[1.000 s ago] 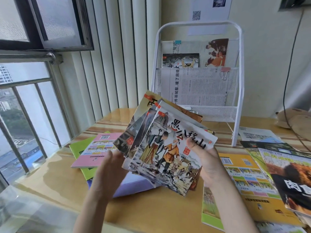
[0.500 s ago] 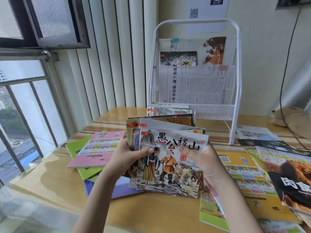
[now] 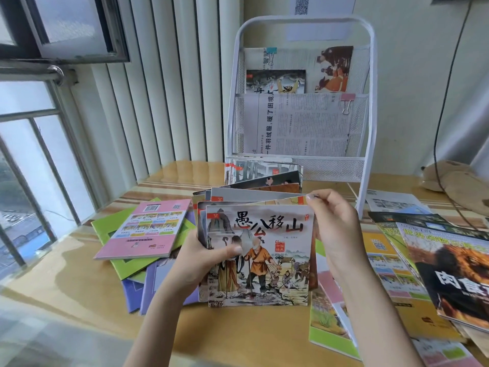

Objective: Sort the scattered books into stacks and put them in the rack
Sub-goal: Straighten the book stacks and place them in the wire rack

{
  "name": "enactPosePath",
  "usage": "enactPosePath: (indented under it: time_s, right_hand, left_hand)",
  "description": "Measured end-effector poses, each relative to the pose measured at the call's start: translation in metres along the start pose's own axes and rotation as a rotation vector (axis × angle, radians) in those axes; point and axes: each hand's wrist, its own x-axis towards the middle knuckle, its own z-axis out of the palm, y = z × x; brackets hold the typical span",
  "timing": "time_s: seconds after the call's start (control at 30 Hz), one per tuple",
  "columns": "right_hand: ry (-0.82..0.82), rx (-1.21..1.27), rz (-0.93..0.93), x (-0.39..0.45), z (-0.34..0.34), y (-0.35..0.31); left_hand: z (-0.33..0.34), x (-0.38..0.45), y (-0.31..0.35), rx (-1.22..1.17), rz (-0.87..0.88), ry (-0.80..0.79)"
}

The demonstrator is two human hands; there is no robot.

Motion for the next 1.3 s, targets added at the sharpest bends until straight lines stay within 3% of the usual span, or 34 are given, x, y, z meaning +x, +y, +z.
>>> enactPosePath:
  time_s: [0.13,0.27,0.67,0.93,1.07,1.17,1.3]
  right_hand:
    - [0.04,-0.112,-0.136,0.002,0.008,-0.006]
    - [-0.051,-0.107,-0.19,0.005,0.007,-0.008]
    - [0.024,0.126,0.062,0.001,0.006,-0.008]
    - [0.374,-0.103,-0.348,0.023,0.001,-0.04]
    - [0.345,-0.154,-0.678,0.03,-0.005,-0.071]
    - [0.275,-0.252,-0.883,0.029,-0.004,-0.087]
    - [0.413,-0.546,-1.084,0.018,0.0,-0.109]
  left_hand:
    - [0.004,0.002,0.001,0.026,-0.008,0.012]
    - [0.005,0.0,0.001,0.009,-0.016,0.015]
    - [0.007,-0.005,-0.004,-0.061,-0.081,0.105]
    - [0.005,-0.005,-0.008,-0.079,-0.119,0.198]
    - [0.005,-0.002,-0.011,-0.089,-0.132,0.295]
    - [0.007,0.002,-0.003,-0.067,-0.116,0.277]
    - [0.007,0.007,0.005,-0.037,-0.072,0.249]
